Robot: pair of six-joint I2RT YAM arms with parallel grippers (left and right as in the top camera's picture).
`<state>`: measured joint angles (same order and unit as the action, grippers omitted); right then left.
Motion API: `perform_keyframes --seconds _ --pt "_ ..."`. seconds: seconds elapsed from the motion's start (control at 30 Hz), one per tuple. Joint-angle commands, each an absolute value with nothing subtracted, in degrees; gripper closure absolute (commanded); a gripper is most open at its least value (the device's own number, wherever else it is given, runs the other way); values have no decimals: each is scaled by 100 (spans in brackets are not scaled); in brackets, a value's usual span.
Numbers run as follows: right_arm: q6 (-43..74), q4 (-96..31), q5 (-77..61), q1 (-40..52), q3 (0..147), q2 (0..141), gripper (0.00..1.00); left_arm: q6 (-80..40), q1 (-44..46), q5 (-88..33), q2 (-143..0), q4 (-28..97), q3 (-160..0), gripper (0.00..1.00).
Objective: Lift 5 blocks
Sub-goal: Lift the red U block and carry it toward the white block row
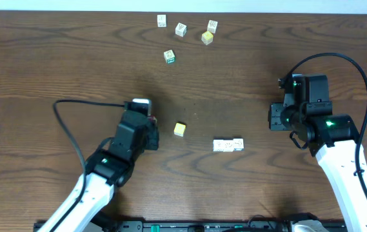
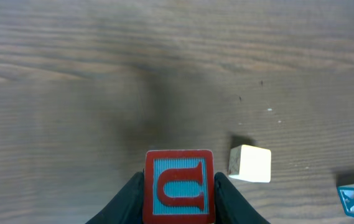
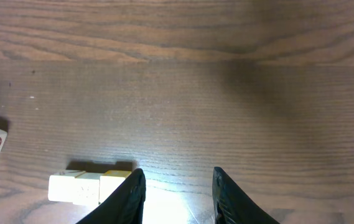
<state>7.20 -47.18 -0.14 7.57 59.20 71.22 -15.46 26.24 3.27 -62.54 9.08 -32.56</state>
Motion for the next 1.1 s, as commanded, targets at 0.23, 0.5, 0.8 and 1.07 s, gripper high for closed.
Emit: perform_keyframes --seconds 0.23,0.5,0.8,1.07 --pt "790 -4740 -51 683 6020 7137 67 -1865 2735 213 -7459 331 -3256 93" --pt "812 -4740 -49 683 6020 7137 67 -2185 3107 228 -7655 257 -3052 93" --pt "814 -4737 -51 683 6020 7137 67 -2670 3747 742 -7655 207 -2862 93" --pt "832 -4737 -51 683 6020 7137 67 -2847 3988 749 -7655 93 -2845 93"
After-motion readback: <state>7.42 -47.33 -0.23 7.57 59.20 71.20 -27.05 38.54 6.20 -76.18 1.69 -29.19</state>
